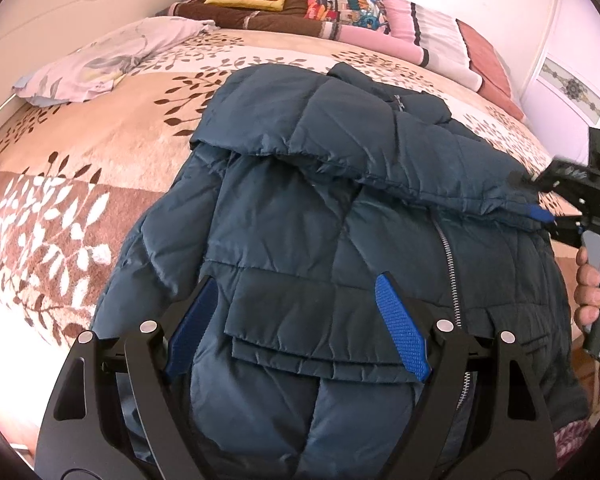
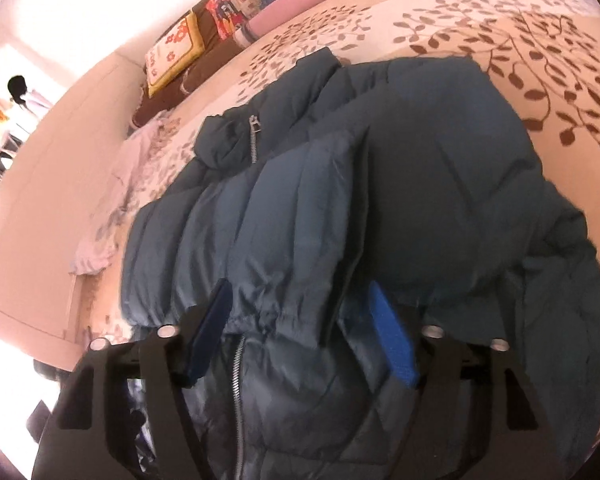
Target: Fold large clothes
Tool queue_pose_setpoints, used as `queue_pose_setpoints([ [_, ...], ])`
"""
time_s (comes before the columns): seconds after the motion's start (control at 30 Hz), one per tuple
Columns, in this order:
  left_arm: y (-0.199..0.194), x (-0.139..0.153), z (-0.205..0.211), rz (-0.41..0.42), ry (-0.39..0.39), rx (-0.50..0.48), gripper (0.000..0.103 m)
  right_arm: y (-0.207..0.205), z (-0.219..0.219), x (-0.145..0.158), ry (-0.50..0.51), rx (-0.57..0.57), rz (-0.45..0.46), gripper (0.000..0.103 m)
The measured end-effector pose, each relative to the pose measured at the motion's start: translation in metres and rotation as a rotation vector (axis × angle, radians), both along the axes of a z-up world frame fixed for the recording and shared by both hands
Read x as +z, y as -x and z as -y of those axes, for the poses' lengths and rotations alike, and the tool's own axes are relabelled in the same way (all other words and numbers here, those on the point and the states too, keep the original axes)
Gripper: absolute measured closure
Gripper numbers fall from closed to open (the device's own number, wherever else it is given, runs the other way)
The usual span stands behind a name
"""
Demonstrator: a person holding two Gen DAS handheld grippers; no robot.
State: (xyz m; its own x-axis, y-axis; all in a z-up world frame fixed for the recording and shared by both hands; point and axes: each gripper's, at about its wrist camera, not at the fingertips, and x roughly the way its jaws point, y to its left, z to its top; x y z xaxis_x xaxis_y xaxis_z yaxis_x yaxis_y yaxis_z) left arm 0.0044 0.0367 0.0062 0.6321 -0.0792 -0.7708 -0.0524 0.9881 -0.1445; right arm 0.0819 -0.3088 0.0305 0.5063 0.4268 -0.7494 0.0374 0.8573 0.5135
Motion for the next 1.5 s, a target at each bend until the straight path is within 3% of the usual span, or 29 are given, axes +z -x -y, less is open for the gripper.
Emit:
queue_pose_setpoints([
  [0.03, 0.000, 0.000, 0.000, 0.001, -0.001, 0.002, 0.023, -0.007, 0.004, -0.002, 0.011, 0.011, -0.018, 0.080],
  [0.1, 0.001, 0.000, -0.002, 0.004, 0.001, 0.007, 0.023, -0.007, 0.006, -0.003, 0.016, 0.004, -0.023, 0.094],
  [0.27, 0.000, -0.002, -0.004, -0.004, 0.008, 0.012, 0.023, 0.008, 0.019, -0.002, 0.006, -0.018, 0.004, 0.094],
  [0.47, 0.000, -0.004, 0.000, -0.015, -0.004, -0.006, 0.023, 0.003, 0.012, -0.025, 0.062, 0.000, -0.063, 0.094],
  [0.6, -0.001, -0.006, 0.001, -0.023, -0.008, -0.002, 0.023, 0.000, 0.007, -0.027, 0.093, 0.013, -0.075, 0.090],
  [0.7, 0.000, -0.006, 0.001, -0.022, -0.008, -0.003, 0.023, 0.003, 0.010, -0.026, 0.105, 0.007, -0.081, 0.066],
  [0.73, -0.001, -0.006, 0.001, -0.022, -0.007, -0.004, 0.023, 0.005, 0.011, -0.025, 0.108, 0.007, -0.079, 0.065],
  [1.2, -0.004, -0.011, 0.002, -0.055, -0.011, 0.002, 0.023, 0.084, 0.008, -0.010, 0.325, 0.157, -0.004, 0.060],
  [1.43, -0.003, -0.005, 0.000, -0.042, -0.013, -0.004, 0.023, 0.108, 0.026, -0.004, 0.310, 0.174, -0.027, 0.060],
  [1.5, -0.003, 0.002, -0.003, -0.031, -0.026, -0.015, 0.023, 0.113, 0.036, 0.000, 0.292, 0.170, -0.042, 0.055],
])
